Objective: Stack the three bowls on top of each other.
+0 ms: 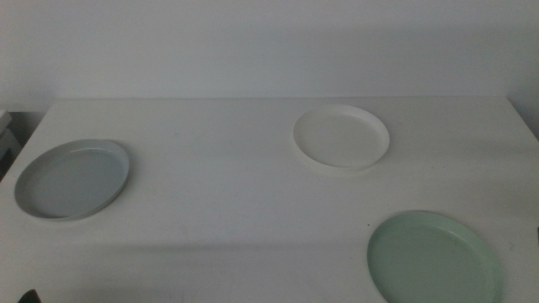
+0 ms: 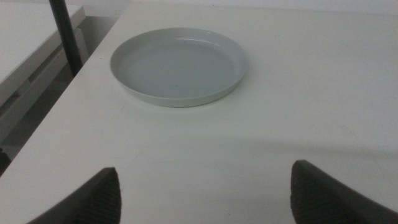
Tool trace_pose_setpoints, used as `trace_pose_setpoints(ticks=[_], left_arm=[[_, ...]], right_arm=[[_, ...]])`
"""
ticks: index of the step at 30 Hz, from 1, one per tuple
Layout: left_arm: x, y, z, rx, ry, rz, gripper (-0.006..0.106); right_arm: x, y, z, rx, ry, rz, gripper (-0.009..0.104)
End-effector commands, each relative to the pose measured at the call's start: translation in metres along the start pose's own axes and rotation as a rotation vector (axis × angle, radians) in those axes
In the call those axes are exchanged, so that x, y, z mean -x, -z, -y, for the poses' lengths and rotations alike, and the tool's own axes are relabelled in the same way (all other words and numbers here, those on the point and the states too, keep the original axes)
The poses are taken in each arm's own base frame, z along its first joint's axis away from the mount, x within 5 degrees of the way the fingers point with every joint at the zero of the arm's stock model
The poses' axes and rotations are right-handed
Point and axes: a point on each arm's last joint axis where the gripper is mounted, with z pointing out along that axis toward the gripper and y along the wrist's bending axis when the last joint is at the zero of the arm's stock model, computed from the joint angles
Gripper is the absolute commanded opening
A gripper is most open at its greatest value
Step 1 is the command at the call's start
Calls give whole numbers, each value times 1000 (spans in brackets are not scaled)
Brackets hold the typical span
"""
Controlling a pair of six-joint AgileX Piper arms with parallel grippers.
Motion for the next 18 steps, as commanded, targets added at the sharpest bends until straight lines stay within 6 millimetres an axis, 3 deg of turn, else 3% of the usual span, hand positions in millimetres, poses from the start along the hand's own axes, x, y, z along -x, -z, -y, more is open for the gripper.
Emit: trace_pose_setpoints(ticks=[1, 9, 18], left_arm=[[5, 0, 0, -6, 16, 82, 90], [5, 0, 0, -6, 16, 82, 90], [5, 0, 0, -6, 16, 82, 90]], right_arm=[[17, -4, 0, -31, 12, 0, 96], [37, -51, 15, -100, -42, -98, 96], [52, -111, 15, -80, -78, -158, 96]])
